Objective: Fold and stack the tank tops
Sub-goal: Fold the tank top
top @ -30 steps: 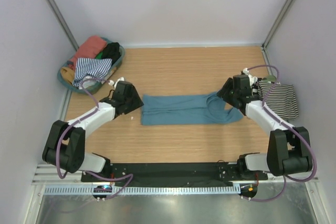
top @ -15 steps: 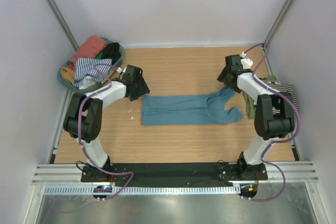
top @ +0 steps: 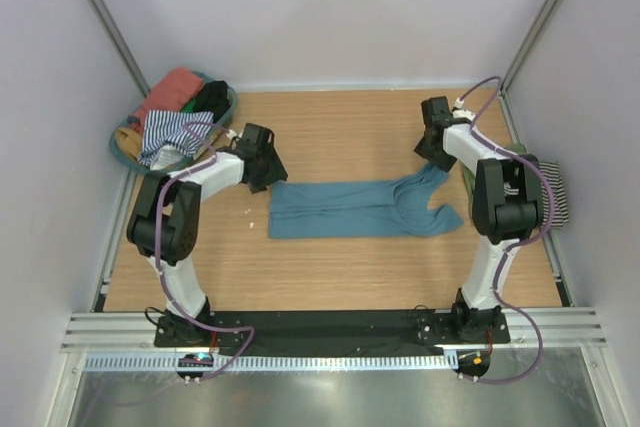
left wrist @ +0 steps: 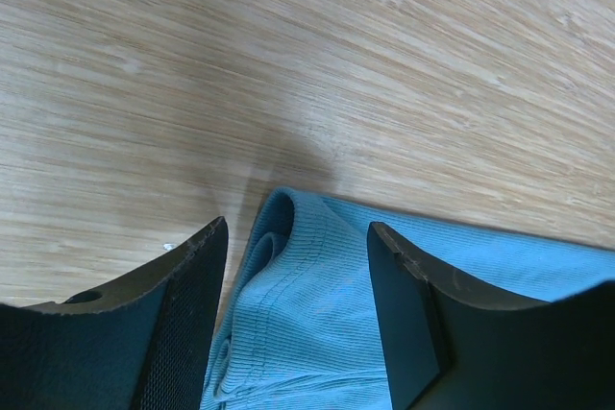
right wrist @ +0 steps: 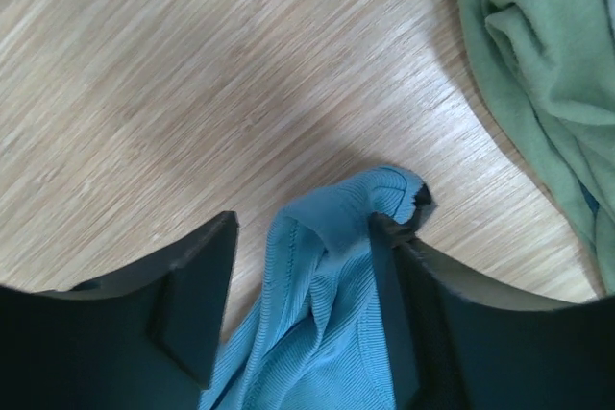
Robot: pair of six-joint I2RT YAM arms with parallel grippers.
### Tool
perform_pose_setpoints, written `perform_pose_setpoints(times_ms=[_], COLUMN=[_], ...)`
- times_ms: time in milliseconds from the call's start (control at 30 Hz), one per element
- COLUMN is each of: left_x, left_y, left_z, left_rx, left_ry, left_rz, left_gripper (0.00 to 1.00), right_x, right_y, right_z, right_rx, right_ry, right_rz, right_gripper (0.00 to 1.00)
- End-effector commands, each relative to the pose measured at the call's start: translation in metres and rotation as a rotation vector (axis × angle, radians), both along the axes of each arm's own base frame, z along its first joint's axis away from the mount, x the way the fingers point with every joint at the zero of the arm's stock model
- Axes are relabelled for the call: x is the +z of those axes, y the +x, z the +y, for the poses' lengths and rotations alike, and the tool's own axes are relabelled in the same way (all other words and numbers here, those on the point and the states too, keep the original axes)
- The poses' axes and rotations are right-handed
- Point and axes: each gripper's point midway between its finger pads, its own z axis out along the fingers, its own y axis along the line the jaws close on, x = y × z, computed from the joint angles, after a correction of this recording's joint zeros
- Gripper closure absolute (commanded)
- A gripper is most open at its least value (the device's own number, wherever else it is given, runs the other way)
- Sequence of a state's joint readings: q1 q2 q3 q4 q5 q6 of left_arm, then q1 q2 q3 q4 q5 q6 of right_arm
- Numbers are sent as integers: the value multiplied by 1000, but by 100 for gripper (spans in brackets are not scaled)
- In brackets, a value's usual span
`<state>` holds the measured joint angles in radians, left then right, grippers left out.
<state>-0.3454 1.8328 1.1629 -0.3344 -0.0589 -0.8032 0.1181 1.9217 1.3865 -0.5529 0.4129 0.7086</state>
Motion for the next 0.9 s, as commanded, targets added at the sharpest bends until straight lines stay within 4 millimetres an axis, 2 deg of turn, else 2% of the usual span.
perform_pose_setpoints(times_ms=[0,100,133,200,367,400,433,533,567,633,667,700,733,767,800,833,867], left_x=[5,2,1,-1,-4,-5,-5,-5,-5,-5,-5,-4,-5,-4,-4,-4,-2], left_y=[9,10,11,12,15,15,15,16,16,16,16,16,15,15,15,15,17], left_z=[-1,0,2,5,7,7,5,2,2,1,3,4,5,6,10,12,13], left_rx=[-12,-12,-10,-3,-1,-1,-7,-11,-12,-14,-9,-5,-4,-1,8,14,18], left_ry=[1,-2,-1,-2,-4,-8,-17,-28,-31,-33,-28,-25,-22,-22,-24,-28,-36], left_rz=[-15,-7,-3,1,6,9,11,8,9,8,8,3,7,4,6,9,3], left_gripper=[39,41,41,44,52,61,65,79,86,91,97,100,100,100,100,100,100], right_x=[12,11,14,18,26,29,27,42,45,47,49,63,64,55,70,70,61], right_y=[12,10,10,9,2,2,0,5,0,0,1,7,8,2,9,8,1], right_z=[-5,-7,-8,-9,-6,-6,-5,0,0,3,4,10,11,9,15,16,12], right_rx=[-41,-42,-43,-51,-42,-36,-32,-4,0,18,24,44,53,56,83,88,81], right_ry=[-18,-28,-31,-33,-9,-6,1,28,33,55,64,98,114,134,176,195,209], right_rz=[-43,-40,-43,-55,-121,-138,-153,-239,-255,-305,-328,-398,-420,-420,-501,-520,-517], right_gripper=[38,60,77,99,99,99,99,99,99,99,99,99,99,99,99,99,99])
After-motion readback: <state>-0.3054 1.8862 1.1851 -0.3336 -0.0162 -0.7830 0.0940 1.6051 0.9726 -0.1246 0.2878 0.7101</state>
